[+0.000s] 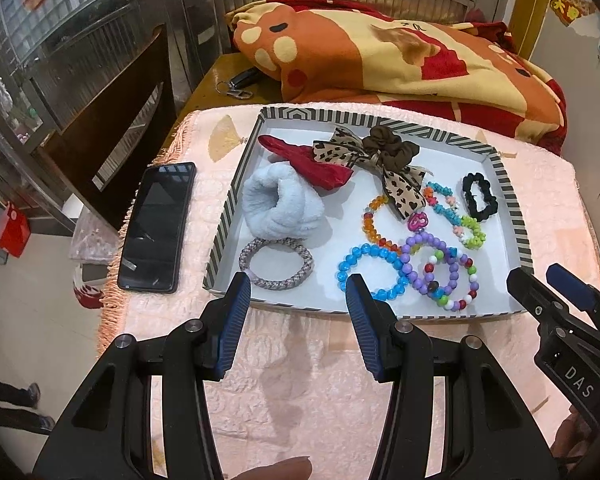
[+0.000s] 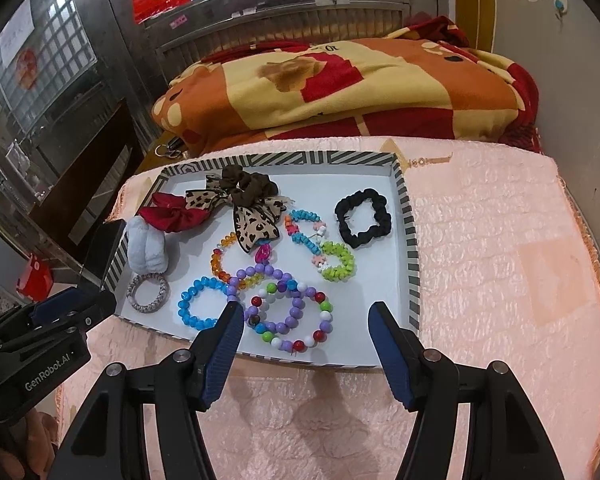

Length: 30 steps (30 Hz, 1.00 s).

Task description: Organize jewelry

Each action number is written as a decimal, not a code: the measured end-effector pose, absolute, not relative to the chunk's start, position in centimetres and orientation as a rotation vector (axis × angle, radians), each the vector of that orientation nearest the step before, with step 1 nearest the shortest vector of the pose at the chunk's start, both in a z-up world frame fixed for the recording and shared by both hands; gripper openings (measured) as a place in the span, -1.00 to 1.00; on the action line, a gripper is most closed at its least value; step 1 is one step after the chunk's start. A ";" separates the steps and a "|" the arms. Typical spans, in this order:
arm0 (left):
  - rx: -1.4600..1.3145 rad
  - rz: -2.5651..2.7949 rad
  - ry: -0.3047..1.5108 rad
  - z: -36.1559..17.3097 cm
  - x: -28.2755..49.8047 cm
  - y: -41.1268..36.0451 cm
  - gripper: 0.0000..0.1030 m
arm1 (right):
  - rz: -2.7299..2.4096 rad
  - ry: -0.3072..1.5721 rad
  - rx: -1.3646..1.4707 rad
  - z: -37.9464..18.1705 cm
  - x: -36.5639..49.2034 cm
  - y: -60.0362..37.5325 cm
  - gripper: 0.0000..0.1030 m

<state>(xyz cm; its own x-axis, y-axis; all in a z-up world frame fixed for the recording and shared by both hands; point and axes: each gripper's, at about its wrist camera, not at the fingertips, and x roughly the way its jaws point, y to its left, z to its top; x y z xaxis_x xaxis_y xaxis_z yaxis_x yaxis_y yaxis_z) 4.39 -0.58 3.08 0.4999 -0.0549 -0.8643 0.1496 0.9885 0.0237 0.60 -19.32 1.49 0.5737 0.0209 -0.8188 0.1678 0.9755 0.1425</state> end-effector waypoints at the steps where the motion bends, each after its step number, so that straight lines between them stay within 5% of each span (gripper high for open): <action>1: 0.100 -0.123 1.041 3.1 4.4 -0.6 -0.05 | -0.086 0.960 0.213 1.5 0.6 -19.3 0.21; 30: 0.107 -0.125 1.063 2.5 4.2 -1.0 -0.05 | -0.073 0.984 0.210 1.1 0.8 -19.0 0.22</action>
